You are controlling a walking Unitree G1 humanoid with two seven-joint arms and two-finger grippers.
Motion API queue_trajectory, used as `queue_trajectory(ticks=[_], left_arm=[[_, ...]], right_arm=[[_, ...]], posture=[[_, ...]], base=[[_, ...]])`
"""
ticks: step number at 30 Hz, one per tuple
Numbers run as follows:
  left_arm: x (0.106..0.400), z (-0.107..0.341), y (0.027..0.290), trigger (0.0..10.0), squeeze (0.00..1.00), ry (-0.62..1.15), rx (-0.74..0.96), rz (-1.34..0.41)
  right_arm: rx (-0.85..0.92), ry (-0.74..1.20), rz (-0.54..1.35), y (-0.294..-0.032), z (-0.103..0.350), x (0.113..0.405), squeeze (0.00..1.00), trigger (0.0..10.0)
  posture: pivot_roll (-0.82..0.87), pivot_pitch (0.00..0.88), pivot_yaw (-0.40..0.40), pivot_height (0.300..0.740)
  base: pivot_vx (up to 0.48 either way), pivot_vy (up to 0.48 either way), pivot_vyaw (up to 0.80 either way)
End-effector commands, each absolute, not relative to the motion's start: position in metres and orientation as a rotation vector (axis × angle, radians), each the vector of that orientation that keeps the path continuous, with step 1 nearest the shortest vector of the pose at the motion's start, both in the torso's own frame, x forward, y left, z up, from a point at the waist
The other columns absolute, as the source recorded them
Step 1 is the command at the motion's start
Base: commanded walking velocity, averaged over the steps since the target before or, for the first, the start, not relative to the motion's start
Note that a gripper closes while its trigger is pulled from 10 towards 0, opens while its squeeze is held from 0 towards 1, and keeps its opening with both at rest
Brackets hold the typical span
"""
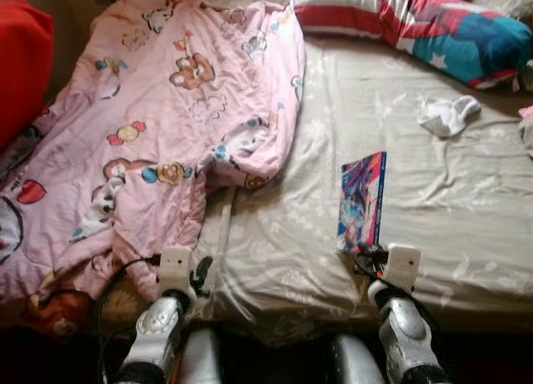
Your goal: Clean up the room
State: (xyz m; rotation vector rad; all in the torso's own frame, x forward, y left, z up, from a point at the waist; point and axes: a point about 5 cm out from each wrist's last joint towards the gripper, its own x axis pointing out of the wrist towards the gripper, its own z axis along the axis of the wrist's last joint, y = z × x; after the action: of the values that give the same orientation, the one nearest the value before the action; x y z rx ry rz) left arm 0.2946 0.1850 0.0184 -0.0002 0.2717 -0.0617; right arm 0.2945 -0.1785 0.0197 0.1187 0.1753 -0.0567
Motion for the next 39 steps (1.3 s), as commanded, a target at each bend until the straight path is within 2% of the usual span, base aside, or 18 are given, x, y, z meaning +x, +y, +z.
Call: queue_trajectory(ticks=[1, 5, 14, 22, 29, 35, 39], left_arm=[[0.287, 0.009, 0.191, 10.0, 0.00, 0.314, 0.006, -0.047], [0.280, 0.001, 0.195, 10.0, 0.00, 0.353, -0.019, -0.031], [0.266, -0.014, 0.210, 10.0, 0.00, 0.437, -0.027, 0.046], [0.255, -0.027, 0.210, 10.0, 0.00, 0.531, -0.046, 0.067], [0.249, -0.036, 0.205, 10.0, 0.00, 0.608, -0.049, 0.072], [0.242, -0.043, 0.204, 10.0, 0.00, 0.655, -0.057, 0.069], [0.235, -0.048, 0.206, 10.0, 0.00, 0.690, -0.055, 0.097]], right_arm=[[0.088, 0.101, -0.037, -0.176, 0.033, 0.302, 0.00, 10.0], [0.085, 0.109, -0.036, -0.175, 0.030, 0.300, 0.00, 10.0], [0.090, 0.159, -0.047, -0.175, 0.019, 0.292, 0.00, 10.0], [0.044, 0.398, -0.026, -0.179, -0.017, 0.267, 0.00, 10.0], [0.016, 0.543, -0.050, -0.184, -0.038, 0.246, 0.00, 10.0], [0.069, 0.600, -0.078, -0.184, -0.046, 0.237, 0.00, 10.0], [0.041, 0.642, -0.053, -0.181, -0.051, 0.232, 0.00, 10.0]], posture=[[-0.01, 0.109, 0.012, 0.713], [-0.01, 0.102, 0.015, 0.740], [-0.02, 0.080, 0.004, 0.740], [-0.03, 0.000, -0.005, 0.740], [-0.04, 0.000, -0.006, 0.740], [-0.03, 0.000, -0.010, 0.740], [-0.04, 0.000, -0.009, 0.740]], base=[[0.000, 0.000, 0.00], [0.000, 0.000, 0.00], [0.000, 0.000, 0.00], [0.000, 0.000, 0.00], [0.000, 0.000, 0.00], [0.000, 0.000, 0.00], [0.000, 0.000, 0.00]])
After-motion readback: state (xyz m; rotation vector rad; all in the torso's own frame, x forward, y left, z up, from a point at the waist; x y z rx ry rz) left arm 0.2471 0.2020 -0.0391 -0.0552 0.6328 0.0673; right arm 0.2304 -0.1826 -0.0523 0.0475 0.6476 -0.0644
